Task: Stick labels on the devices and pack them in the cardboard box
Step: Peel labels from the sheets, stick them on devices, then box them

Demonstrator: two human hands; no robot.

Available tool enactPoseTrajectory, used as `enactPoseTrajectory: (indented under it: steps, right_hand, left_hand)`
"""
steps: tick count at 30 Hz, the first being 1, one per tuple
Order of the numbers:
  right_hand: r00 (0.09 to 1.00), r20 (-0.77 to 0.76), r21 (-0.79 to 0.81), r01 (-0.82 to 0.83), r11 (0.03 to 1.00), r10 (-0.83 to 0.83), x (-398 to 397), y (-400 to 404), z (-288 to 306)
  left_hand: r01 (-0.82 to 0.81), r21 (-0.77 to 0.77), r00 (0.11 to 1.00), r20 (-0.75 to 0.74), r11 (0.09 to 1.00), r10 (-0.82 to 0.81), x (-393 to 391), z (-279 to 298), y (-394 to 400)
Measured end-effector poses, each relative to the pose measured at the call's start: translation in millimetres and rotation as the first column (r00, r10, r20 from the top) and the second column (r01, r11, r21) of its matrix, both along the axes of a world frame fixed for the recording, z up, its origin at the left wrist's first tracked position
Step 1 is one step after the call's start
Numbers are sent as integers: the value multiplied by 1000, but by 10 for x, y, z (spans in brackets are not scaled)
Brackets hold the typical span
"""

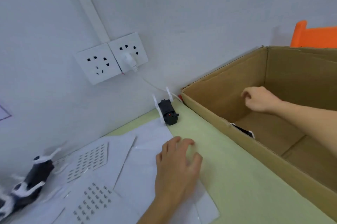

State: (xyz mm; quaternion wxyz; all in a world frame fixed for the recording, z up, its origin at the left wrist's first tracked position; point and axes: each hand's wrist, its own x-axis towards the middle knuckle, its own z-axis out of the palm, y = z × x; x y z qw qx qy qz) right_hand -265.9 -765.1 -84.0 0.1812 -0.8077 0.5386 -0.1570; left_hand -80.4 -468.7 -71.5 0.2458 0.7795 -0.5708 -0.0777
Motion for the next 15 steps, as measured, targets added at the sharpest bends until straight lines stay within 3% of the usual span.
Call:
enactPoseTrajectory:
  steps: [2,5,8,10,12,14,15]
  right_hand:
    - [980,201,-155,47,987,-15,7,261,348]
    - [923,359,-410,24,912,137,180,883,924]
    - [857,306,-591,-171,788,415,337,1836,1144]
    - [793,90,-515,-481,710,602,473,2529,913]
    - [715,-99,-235,-692,682,692,652,3081,532]
    - [665,-253,-138,-744,654,703,756,3363,243]
    - [674,-249,-116,-734,669,696,779,3445,281]
  left_hand:
    - [-17,-124,943,-331,992,-25,14,48,64]
    - [-231,-267,737,-676,936,-11,158,110,162]
    - [-415,-85,343,-937,906,69,307,180,213]
    - [-473,-4,88,-995,881,43,347,230,244]
    - [-537,0,-86,-995,844,-55,382,314,291]
    - [-559,-19,-173,-975,829,-139,451,429,398]
    - [-544,-49,-160,-974,838,-161,500,496,478]
